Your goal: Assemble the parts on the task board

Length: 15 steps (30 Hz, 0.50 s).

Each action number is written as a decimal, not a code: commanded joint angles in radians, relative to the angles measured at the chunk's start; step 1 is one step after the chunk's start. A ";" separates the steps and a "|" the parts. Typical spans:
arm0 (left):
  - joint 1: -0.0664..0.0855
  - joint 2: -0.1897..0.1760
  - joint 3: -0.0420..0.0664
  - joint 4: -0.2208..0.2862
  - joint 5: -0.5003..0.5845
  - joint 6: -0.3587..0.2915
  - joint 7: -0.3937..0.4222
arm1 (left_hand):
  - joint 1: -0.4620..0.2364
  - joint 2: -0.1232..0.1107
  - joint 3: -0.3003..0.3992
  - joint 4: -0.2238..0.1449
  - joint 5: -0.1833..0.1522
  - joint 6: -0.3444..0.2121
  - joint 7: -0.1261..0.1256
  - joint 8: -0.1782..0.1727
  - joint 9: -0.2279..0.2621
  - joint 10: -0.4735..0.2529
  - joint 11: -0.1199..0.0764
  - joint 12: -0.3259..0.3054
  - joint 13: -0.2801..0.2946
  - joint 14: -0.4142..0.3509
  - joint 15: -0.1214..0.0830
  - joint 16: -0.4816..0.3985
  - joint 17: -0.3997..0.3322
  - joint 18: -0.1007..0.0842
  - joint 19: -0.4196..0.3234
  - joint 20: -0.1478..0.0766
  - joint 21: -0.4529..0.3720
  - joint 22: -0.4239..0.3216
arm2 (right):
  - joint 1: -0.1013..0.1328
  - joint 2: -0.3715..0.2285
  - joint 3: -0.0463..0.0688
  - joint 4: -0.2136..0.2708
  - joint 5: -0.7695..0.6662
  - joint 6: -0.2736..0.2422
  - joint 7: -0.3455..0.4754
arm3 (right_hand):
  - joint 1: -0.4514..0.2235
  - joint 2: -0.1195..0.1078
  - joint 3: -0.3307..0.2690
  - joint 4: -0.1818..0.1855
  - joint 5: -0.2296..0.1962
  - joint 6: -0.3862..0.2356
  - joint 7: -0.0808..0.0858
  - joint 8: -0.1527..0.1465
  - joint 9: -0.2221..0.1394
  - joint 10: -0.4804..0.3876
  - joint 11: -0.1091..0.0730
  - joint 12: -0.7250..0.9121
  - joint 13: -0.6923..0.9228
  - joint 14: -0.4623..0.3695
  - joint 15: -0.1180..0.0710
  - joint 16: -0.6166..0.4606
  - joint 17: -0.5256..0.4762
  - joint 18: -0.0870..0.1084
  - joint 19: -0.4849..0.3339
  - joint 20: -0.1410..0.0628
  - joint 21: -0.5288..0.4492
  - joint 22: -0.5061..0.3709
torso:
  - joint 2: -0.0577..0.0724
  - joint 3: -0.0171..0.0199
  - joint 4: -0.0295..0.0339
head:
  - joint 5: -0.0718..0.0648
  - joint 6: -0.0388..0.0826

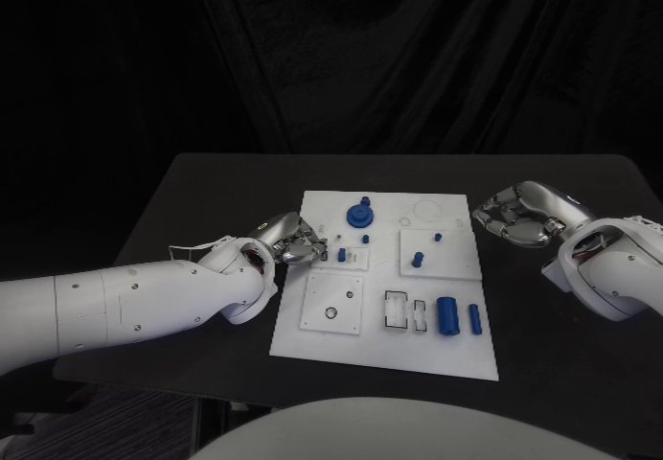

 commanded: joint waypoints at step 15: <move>-0.015 0.010 0.001 -0.018 -0.002 0.018 0.026 | 0.004 0.011 0.005 0.010 -0.012 0.007 -0.015 0.005 0.002 0.105 -0.006 0.003 0.263 0.107 -0.006 0.003 0.263 0.005 0.033 -0.009 0.005 0.217 | -0.002 -0.001 0.001 0.001 -0.005 -0.008 -0.011 | 0.007 0.000 0.006 0.001 0.004 0.003 0.003 0.006 0.001 -0.006 0.001 -0.005 0.079 0.001 -0.006 -0.003 0.034 0.007 -0.002 0.003 -0.004 0.118 | -0.002 0.0007 -0.0011 | -0.002 0.000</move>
